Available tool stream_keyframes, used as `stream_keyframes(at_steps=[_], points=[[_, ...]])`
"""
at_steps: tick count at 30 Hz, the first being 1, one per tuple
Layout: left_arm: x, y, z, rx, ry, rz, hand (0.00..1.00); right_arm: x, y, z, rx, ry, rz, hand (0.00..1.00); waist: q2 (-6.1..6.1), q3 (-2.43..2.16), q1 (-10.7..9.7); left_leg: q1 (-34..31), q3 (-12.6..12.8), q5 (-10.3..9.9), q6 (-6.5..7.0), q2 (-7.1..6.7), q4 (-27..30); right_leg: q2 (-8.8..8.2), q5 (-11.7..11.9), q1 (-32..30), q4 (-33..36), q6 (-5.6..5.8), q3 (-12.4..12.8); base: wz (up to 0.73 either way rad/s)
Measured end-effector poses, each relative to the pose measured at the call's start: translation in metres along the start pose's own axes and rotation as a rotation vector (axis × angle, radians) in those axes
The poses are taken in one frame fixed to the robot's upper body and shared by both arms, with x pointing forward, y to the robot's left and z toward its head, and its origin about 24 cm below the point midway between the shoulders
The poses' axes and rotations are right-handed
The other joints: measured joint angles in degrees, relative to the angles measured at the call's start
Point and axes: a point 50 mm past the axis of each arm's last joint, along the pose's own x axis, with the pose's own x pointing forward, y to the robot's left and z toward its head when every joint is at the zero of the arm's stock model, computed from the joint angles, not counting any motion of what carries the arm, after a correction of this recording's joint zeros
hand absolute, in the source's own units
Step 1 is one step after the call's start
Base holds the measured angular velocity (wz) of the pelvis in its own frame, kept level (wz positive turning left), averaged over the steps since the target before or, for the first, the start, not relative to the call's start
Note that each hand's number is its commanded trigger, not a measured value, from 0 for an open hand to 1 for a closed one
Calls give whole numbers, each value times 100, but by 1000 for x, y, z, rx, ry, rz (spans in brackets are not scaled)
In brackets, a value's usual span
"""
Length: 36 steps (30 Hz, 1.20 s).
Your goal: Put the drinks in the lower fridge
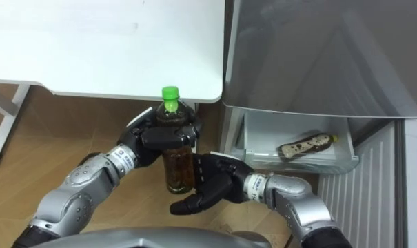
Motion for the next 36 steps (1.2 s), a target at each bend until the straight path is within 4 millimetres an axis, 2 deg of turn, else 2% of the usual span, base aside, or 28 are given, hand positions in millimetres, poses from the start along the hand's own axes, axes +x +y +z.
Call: stream_keyframes(at_steps=[9,18,19,20,21,22,36], points=[[0,-1,-4,22,24,-25,100,-2,-1,2,18,-23,3,0,-55,-32,9,8,8,0,0,0,17,1,0,0,0,0,0,0],[0,0,-8,31,38,-36,100,-3,-1,1,18,-16,3,2,3,6,1,8,8,0,0,1,3,0,1,-1,2,-2,0,0],[0,0,-8,31,38,-36,100,-3,-1,1,17,-15,3,38,5,7,1,7,8,0,0,1,4,1,1,-2,2,-2,0,0],[0,0,-8,31,38,-37,100,-3,-1,1,17,-15,3,60,5,7,1,7,8,0,0,1,4,0,1,-3,2,-2,0,0],[0,0,-8,31,38,-37,100,-3,-1,1,17,-15,3,73,5,7,1,7,8,0,0,1,5,0,1,-5,2,-2,0,0],[0,-1,-8,31,38,-39,100,-3,-1,1,17,-15,3,100,4,7,1,7,8,0,0,1,7,0,1,-7,2,-2,0,0],[4,-14,-10,4,34,-135,100,-5,-5,-1,3,3,-57,100,14,8,88,8,23,0,0,4,-1,3,1,-42,2,-2,7,0]])
